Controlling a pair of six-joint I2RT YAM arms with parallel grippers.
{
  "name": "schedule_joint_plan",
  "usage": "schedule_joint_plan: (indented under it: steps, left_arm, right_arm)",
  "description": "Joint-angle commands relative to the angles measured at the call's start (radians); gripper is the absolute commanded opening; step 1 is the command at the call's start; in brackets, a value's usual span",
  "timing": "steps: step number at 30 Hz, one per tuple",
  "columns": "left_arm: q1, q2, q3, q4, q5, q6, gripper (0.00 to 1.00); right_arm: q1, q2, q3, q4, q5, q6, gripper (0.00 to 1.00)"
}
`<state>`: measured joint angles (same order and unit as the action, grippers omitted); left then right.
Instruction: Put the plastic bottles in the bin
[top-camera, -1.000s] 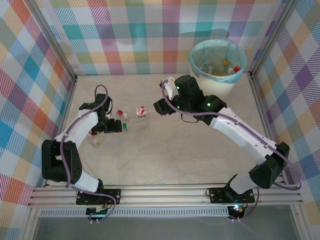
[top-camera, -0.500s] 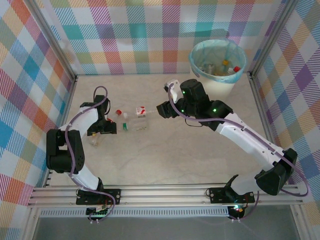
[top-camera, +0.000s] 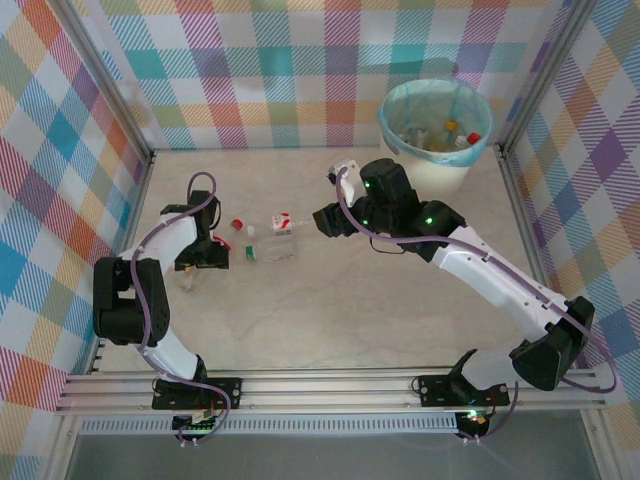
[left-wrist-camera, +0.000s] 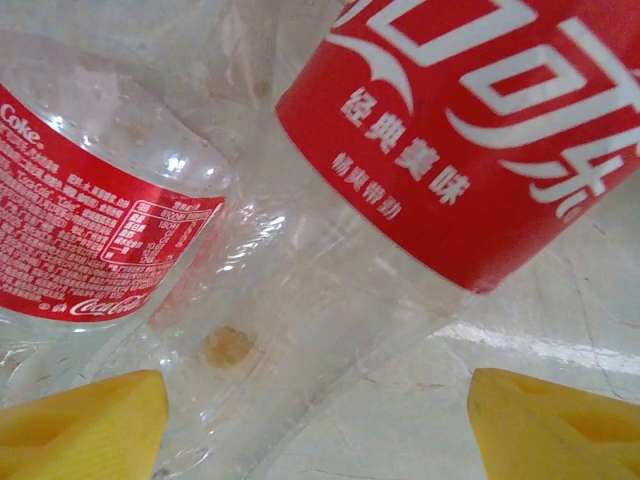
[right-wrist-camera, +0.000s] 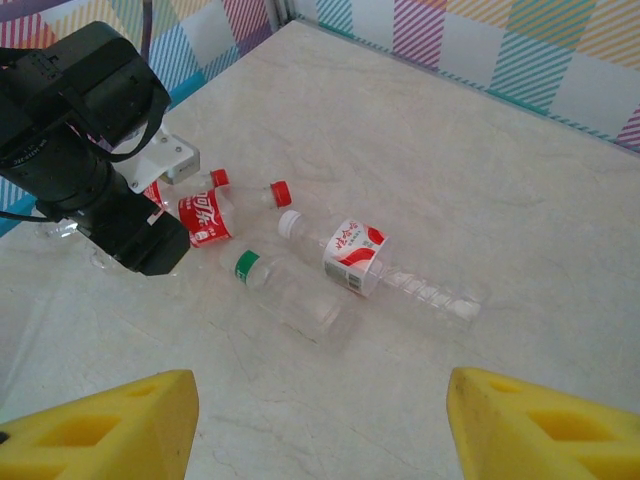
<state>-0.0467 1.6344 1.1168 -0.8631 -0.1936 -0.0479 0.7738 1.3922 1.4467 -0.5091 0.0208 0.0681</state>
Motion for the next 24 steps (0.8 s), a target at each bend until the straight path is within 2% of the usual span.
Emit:
schedule_joint_plan:
  steps: [1, 7, 15, 21, 24]
  left_arm:
    - [0.007, -0.032, -0.024, -0.020, 0.110, 0.000, 0.77]
    - [0.007, -0.070, -0.015, -0.014, 0.060, 0.000, 0.80]
    - [0.007, -0.003, 0.000, -0.012, 0.031, 0.000, 0.84]
    - [0.007, 0.051, -0.014, -0.017, 0.067, 0.002, 0.83]
    - [0.007, 0.060, -0.026, -0.018, 0.077, 0.002, 0.79]
  right_arm:
    - [0.005, -0.022, 0.003, 0.017, -0.021, 0.015, 0.66]
    - [0.005, -0.024, 0.001, 0.018, -0.009, -0.001, 0.66]
    - [0.005, -0.018, 0.000, 0.014, -0.011, -0.004, 0.67]
    - [0.006, -0.010, -0.006, 0.006, -0.010, -0.002, 0.67]
    - [0.005, -0.007, -0.005, 0.009, -0.010, -0.004, 0.67]
